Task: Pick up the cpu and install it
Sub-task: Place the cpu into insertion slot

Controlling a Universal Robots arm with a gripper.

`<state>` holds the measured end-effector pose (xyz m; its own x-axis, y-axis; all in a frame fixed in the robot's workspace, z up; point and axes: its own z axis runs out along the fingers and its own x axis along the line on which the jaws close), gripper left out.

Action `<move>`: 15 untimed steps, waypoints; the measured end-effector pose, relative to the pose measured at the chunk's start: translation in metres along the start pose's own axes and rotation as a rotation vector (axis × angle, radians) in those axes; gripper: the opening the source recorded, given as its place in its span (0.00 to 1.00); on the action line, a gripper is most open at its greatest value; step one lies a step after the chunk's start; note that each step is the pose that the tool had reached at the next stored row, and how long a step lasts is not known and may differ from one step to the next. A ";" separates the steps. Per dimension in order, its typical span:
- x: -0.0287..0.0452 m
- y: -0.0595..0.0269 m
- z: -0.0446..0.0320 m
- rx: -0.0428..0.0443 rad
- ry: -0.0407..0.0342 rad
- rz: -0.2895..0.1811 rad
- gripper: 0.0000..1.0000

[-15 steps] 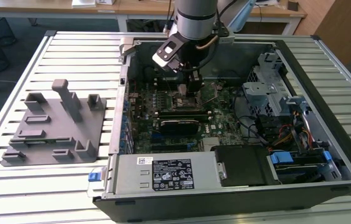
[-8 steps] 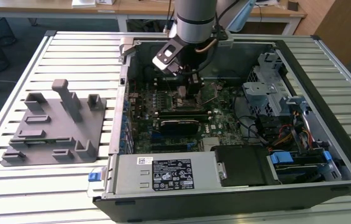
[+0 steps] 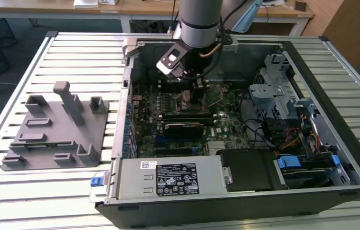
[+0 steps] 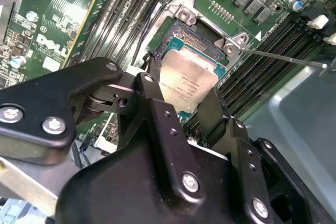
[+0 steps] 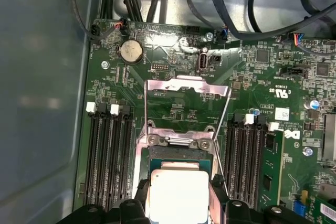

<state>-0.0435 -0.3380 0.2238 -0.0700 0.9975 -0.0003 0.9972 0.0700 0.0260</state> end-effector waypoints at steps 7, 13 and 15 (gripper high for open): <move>0.0001 -0.0005 0.0074 0.0000 -0.0002 0.009 0.53; 0.0002 -0.0008 0.0116 0.0000 -0.0002 0.022 0.53; 0.0002 -0.0008 0.0118 0.0000 -0.0002 0.022 0.53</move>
<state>-0.0440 -0.3379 0.2121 -0.0484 0.9988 0.0001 0.9985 0.0483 0.0260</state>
